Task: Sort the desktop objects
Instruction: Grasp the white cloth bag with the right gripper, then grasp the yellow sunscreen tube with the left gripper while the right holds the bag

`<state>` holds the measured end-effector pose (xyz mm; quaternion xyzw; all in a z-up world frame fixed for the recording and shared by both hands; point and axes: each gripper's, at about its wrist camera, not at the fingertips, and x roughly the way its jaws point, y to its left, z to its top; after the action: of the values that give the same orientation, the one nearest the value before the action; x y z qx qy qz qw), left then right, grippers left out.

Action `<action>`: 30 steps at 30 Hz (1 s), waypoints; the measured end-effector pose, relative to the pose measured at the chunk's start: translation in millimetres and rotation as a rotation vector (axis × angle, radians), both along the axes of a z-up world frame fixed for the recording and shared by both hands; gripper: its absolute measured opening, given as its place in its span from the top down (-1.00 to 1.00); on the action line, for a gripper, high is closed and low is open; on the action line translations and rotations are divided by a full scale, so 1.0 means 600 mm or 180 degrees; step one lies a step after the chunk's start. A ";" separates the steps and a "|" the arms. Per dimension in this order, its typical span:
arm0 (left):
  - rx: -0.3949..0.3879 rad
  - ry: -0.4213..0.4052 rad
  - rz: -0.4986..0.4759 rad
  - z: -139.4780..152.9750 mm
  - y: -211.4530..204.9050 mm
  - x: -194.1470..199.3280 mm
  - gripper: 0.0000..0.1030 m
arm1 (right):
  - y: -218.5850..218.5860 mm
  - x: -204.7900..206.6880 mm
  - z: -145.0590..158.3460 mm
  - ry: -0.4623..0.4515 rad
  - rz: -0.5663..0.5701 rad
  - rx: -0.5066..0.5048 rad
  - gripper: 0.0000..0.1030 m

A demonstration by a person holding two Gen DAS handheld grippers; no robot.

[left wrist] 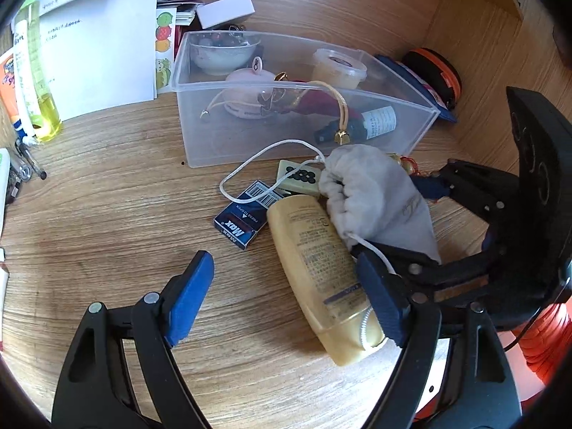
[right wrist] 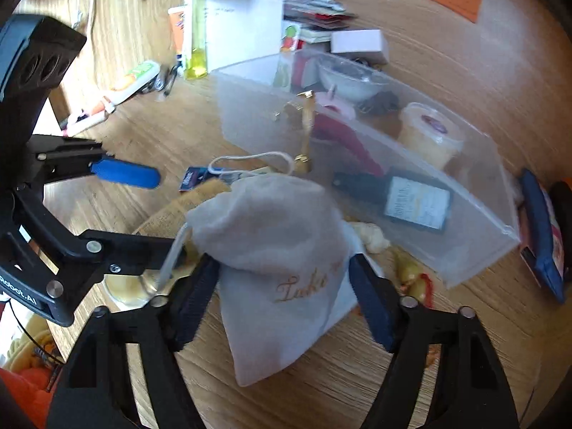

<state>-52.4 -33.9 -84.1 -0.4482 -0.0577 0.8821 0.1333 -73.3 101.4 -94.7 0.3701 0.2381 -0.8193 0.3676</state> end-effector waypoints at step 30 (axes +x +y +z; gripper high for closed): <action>-0.0901 0.0106 0.0045 0.011 0.118 0.003 0.19 | 0.182 0.038 0.065 -0.0053 -0.0320 -0.1104 0.44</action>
<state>-50.5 36.7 -77.3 -0.4473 0.0663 0.8897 0.0635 -50.7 210.6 -55.7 0.3194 0.0713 -0.8623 0.3864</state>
